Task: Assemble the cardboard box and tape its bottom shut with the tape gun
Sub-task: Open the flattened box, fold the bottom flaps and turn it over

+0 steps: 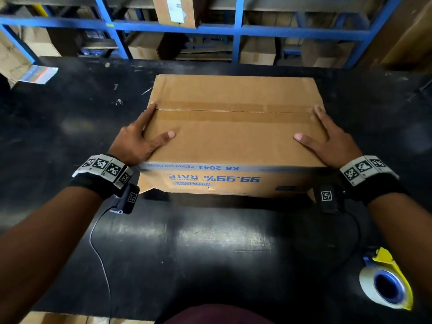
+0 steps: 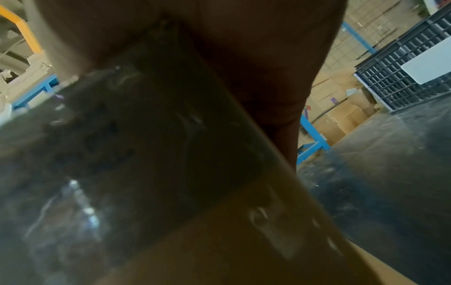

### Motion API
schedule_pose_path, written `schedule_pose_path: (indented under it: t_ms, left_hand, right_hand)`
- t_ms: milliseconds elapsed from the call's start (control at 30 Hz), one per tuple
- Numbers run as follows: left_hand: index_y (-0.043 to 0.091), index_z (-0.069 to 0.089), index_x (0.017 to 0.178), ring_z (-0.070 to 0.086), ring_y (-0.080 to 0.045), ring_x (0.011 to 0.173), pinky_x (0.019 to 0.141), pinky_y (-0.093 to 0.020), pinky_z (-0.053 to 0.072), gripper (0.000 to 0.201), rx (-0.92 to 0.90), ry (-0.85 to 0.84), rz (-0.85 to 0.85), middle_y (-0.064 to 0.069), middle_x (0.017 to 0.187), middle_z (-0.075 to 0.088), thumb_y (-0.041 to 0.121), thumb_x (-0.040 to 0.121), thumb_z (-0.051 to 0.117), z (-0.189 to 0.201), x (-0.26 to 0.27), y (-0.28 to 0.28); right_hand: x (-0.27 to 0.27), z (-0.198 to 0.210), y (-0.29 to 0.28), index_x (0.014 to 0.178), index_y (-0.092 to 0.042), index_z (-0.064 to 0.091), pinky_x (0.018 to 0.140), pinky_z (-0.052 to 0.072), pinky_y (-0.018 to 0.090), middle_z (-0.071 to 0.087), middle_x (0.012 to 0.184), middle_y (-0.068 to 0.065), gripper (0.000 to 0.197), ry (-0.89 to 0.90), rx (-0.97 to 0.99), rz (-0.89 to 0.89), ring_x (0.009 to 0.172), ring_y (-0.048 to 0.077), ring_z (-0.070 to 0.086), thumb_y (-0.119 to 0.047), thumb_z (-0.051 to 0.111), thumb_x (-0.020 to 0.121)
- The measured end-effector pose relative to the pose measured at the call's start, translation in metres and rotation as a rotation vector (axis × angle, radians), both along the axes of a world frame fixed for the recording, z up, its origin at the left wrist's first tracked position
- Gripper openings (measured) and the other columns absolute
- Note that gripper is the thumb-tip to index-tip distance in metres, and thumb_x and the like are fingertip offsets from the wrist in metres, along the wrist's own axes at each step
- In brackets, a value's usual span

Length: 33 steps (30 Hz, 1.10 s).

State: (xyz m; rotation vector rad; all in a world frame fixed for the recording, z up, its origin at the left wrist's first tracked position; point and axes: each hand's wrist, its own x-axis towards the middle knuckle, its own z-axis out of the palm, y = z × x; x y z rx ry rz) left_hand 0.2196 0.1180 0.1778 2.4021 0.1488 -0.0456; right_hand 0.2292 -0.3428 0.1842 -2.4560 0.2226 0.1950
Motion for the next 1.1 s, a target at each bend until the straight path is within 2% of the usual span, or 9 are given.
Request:
schedule_pose_path:
  t_ms: [133,233,400,600,733,867,967,1100]
  left_hand:
    - [0.050,0.024,0.159,0.059,-0.024,0.133,0.118,-0.036,0.041,0.093,0.017,-0.029,-0.002,-0.002,0.155,0.054,0.071,0.081,0.069,0.001,0.005,0.001]
    - [0.051,0.020,0.159,0.059,-0.024,0.134,0.118,-0.036,0.042,0.095,0.036,-0.093,0.004,0.001,0.156,0.054,0.074,0.081,0.069,0.002,0.009,0.000]
    - [0.056,0.014,0.159,0.059,-0.034,0.134,0.118,-0.041,0.042,0.094,0.054,-0.166,0.030,0.000,0.156,0.054,0.067,0.084,0.070,0.001,0.012,-0.010]
    - [0.053,0.010,0.161,0.059,-0.032,0.134,0.117,-0.039,0.042,0.097,0.039,-0.203,0.026,0.000,0.158,0.051,0.063,0.085,0.070,-0.010,0.018,-0.014]
    - [0.056,0.008,0.159,0.057,-0.033,0.136,0.117,-0.041,0.041,0.097,0.013,-0.132,0.044,-0.001,0.159,0.049,0.065,0.085,0.069,-0.028,0.019,-0.017]
    - [0.061,0.009,0.157,0.056,-0.038,0.136,0.116,-0.045,0.042,0.093,0.033,0.085,0.052,-0.007,0.153,0.056,0.066,0.086,0.069,-0.062,0.001,-0.015]
    - [0.060,0.007,0.158,0.058,-0.037,0.133,0.112,-0.047,0.045,0.094,0.049,0.183,0.038,-0.006,0.153,0.056,0.066,0.086,0.068,-0.094,-0.038,-0.013]
    - [0.065,0.002,0.155,0.056,-0.036,0.137,0.114,-0.053,0.045,0.096,0.045,0.174,0.060,0.004,0.161,0.046,0.069,0.085,0.068,-0.112,-0.077,-0.010]
  right_hand:
    - [0.007,-0.001,-0.003,0.148,-0.064,0.006,0.117,0.031,0.049,0.030,0.163,-0.003,0.097,-0.018,-0.012,0.010,0.141,0.037,0.039,-0.083,0.059,0.070]
    - [0.011,0.000,-0.004,0.147,-0.065,0.003,0.117,0.030,0.052,0.030,0.163,-0.007,0.097,-0.061,-0.001,0.013,0.141,0.038,0.039,-0.082,0.060,0.070]
    - [0.013,-0.003,0.000,0.151,-0.060,0.002,0.116,0.031,0.045,0.030,0.162,-0.004,0.097,-0.174,0.037,-0.011,0.139,0.036,0.044,-0.066,0.067,0.078]
    - [0.017,-0.017,0.003,0.151,-0.058,0.001,0.115,0.035,0.042,0.032,0.161,-0.007,0.098,-0.249,0.092,-0.021,0.134,0.033,0.050,-0.057,0.071,0.082]
    - [0.013,-0.036,0.008,0.152,-0.056,0.002,0.110,0.036,0.034,0.033,0.161,-0.008,0.098,-0.210,0.119,-0.036,0.132,0.031,0.052,-0.055,0.071,0.082]
    - [-0.011,-0.077,0.012,0.150,-0.061,-0.003,0.109,0.042,0.045,0.037,0.160,0.001,0.098,0.021,0.050,-0.027,0.128,0.040,0.054,-0.071,0.063,0.078]
    - [-0.047,-0.112,0.015,0.146,-0.065,-0.007,0.107,0.044,0.050,0.040,0.158,0.002,0.103,0.108,0.040,0.004,0.127,0.040,0.055,-0.087,0.055,0.067]
    - [-0.077,-0.125,0.017,0.146,-0.065,-0.005,0.106,0.046,0.047,0.036,0.160,-0.004,0.099,0.088,0.033,-0.020,0.126,0.038,0.057,-0.076,0.061,0.073]
